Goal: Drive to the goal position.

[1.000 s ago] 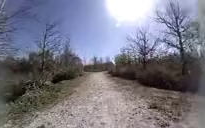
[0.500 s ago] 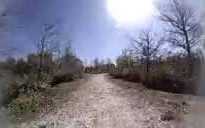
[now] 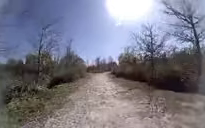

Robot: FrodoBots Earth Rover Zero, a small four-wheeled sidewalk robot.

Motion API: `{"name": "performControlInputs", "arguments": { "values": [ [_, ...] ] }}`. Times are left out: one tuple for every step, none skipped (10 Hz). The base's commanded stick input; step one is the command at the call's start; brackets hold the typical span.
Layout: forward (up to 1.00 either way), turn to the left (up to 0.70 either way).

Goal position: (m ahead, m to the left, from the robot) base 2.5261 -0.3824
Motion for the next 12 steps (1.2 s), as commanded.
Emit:
{"name": "performControlInputs", "arguments": {
  "values": [
    [0.70,0.00],
    [0.70,0.00],
    [0.70,0.00],
    [0.70,0.00],
    [0.70,0.00],
    [0.70,0.00],
    [0.70,0.00],
    [0.70,0.00],
    [0.70,0.00],
    [0.41,0.00],
    [0.70,0.00],
    [0.70,0.00]
  ]
}}
